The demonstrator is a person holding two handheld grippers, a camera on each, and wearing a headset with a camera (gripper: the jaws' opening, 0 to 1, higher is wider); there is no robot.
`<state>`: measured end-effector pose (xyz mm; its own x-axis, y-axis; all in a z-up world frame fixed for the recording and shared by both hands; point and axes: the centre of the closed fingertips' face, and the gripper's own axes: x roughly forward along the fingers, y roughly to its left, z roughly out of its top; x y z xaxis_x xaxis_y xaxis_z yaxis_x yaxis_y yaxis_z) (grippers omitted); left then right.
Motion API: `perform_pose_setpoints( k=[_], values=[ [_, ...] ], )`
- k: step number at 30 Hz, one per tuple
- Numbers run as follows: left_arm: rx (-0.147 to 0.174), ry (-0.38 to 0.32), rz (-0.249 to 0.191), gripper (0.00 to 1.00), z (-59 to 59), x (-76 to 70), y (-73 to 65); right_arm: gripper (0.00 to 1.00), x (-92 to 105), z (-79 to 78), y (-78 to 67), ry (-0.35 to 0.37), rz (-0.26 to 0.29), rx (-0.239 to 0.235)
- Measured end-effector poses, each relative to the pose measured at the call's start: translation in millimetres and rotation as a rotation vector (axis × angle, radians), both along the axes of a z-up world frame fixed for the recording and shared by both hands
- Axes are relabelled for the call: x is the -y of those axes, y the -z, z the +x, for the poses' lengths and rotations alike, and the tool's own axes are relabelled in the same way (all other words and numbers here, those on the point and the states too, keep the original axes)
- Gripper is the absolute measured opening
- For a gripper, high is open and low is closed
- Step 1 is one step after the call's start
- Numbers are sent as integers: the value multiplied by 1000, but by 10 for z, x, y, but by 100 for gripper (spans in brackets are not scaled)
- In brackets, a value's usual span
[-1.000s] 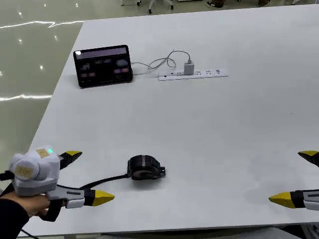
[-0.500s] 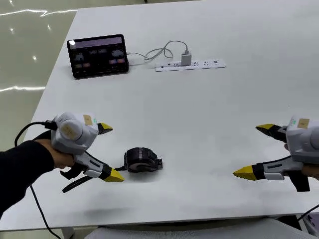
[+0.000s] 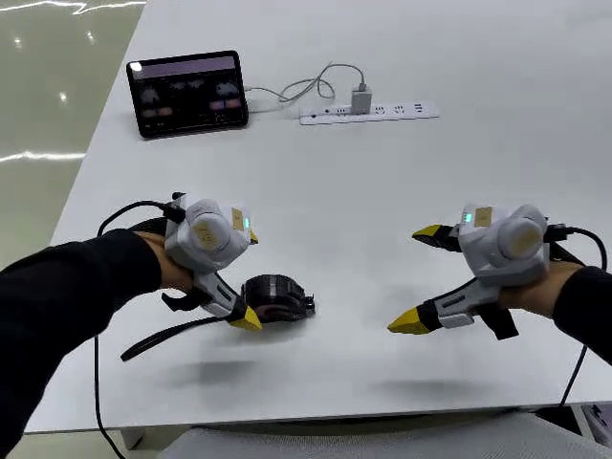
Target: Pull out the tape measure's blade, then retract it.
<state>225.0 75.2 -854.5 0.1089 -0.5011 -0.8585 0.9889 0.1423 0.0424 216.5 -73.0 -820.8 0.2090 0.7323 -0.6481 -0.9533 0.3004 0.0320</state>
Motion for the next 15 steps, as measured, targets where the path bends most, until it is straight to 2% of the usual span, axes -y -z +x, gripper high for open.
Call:
perform_pose_setpoints(
  k=[5,7,11,15],
  values=[
    [-27,-1,9,67,18,48,103,88,-186,22,72,-37,-1,-21],
    [-56,20,9,63,-58,88,113,87,-258,19,115,-65,-12,-20],
    [-72,28,33,54,-89,76,222,82,-408,11,229,-116,-20,-28],
    [-89,35,25,40,-141,123,241,74,-572,7,317,-159,-24,-27]
  ],
)
